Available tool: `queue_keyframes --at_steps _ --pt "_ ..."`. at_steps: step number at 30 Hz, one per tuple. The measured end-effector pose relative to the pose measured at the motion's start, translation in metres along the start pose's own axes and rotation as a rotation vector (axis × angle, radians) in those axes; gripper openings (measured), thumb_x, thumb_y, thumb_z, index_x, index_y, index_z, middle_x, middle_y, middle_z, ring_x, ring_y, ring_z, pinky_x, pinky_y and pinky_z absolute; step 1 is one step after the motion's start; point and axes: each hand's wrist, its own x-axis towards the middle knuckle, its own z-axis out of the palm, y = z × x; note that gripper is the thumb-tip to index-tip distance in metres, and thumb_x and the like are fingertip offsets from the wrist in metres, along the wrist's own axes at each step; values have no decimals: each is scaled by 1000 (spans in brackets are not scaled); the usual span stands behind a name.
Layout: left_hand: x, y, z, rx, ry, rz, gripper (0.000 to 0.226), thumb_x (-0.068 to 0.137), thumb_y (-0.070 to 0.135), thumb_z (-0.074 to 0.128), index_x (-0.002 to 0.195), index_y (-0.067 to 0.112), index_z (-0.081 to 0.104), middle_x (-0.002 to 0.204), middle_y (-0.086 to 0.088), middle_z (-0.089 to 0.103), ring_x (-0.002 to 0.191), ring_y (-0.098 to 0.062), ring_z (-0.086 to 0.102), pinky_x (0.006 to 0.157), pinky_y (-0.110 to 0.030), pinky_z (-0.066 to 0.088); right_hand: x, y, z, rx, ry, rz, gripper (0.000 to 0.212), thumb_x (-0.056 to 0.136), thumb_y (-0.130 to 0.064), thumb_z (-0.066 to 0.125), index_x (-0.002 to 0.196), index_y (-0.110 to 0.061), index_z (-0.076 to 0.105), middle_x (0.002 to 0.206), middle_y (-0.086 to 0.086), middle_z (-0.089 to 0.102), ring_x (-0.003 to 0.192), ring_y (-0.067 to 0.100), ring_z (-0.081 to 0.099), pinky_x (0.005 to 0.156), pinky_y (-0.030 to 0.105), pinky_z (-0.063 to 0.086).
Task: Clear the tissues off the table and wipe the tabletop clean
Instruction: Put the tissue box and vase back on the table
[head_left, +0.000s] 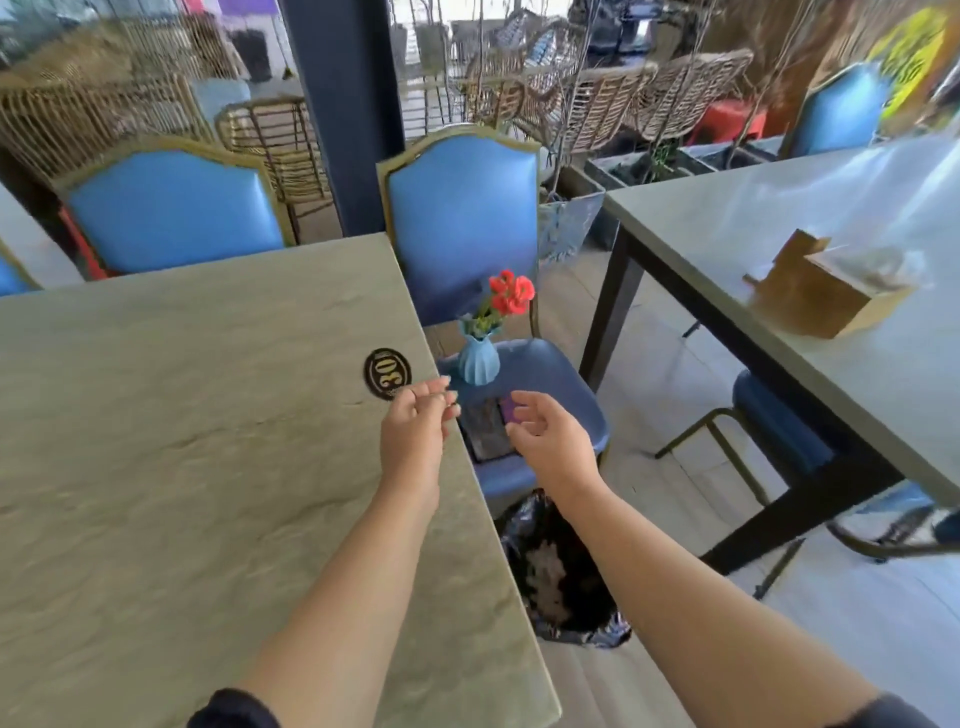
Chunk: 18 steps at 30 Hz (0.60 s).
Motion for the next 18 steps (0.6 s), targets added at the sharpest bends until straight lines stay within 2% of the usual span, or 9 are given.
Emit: queue_keyframes --at_steps 4,8,11,15,18 --pt "38 -24 45 34 54 43 25 91 2 49 89 22 64 89 -1 69 78 -10 64 69 -17 46 61 30 -10 -34 -31 47 44 88 -26 66 130 -29 53 111 -11 60 101 8 57 90 29 48" --pt "82 -52 88 100 109 -9 23 94 6 47 97 22 64 97 2 70 88 -8 65 77 -21 46 131 60 -16 -52 -78 69 49 87 -27 68 133 -27 49 120 -8 58 101 6 53 86 23 43" --pt "118 -80 120 111 181 -56 21 95 10 49 100 24 65 103 5 69 94 -4 64 76 -19 46 190 88 -15 -61 -138 67 56 86 -25 70 136 -26 45 127 -5 55 103 7 51 80 20 42" --pt "177 -128 158 112 290 -145 22 96 13 51 101 30 63 110 9 67 100 -3 63 83 -24 47 270 136 0 -76 -225 64 72 80 -25 75 142 -25 37 140 -4 45 129 12 44 96 27 41" --pt "222 -164 174 143 355 -186 22 94 15 52 107 30 62 112 11 65 104 -4 60 88 -26 46 328 167 18 -154 -312 36 85 77 -28 79 146 -22 31 147 -4 40 137 16 37 106 35 41"
